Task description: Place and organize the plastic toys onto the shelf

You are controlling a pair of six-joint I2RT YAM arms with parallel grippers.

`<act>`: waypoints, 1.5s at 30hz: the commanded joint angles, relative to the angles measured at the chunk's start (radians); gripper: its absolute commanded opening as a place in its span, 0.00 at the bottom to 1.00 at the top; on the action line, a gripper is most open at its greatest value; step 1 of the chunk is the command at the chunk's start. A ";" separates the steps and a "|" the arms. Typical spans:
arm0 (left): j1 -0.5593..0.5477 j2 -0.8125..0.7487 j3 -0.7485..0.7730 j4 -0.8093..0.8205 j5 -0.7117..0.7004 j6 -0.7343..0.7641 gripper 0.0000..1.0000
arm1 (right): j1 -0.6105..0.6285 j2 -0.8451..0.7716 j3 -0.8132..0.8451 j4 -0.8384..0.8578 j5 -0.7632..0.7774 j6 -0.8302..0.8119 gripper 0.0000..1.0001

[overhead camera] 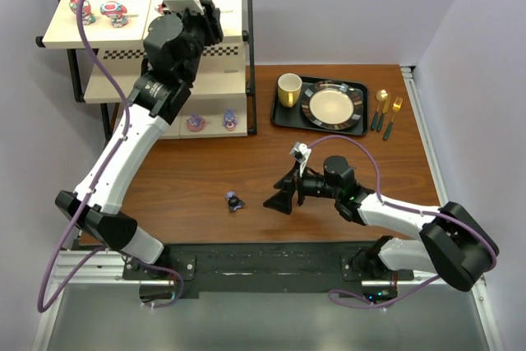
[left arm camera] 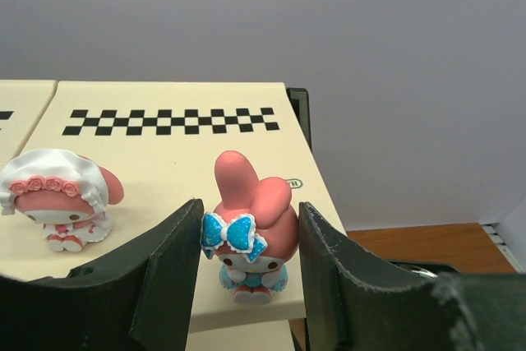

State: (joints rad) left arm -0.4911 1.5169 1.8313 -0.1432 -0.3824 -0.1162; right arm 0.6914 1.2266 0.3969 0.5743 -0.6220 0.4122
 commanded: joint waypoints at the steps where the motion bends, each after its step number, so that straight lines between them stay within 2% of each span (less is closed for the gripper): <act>1: 0.049 0.023 0.072 0.108 0.017 0.004 0.00 | -0.001 0.019 -0.004 0.078 -0.024 0.008 0.98; 8: 0.077 0.106 0.141 0.105 0.036 0.009 0.00 | -0.003 0.059 -0.004 0.113 -0.036 0.025 0.98; 20: 0.082 0.144 0.138 0.125 0.033 0.018 0.05 | -0.001 0.080 0.000 0.128 -0.059 0.031 0.98; 30: 0.083 0.108 0.060 0.161 0.056 0.013 0.35 | -0.001 0.085 -0.001 0.127 -0.062 0.036 0.99; 40: 0.083 0.063 -0.013 0.205 0.065 0.016 0.57 | -0.001 0.097 0.007 0.127 -0.076 0.036 0.98; 45: 0.083 0.058 -0.024 0.212 0.076 0.020 0.78 | -0.003 0.102 0.010 0.128 -0.078 0.039 0.98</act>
State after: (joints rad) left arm -0.4145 1.6135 1.8153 0.0093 -0.3210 -0.1108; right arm 0.6914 1.3224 0.3969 0.6598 -0.6765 0.4454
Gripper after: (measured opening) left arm 0.742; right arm 0.985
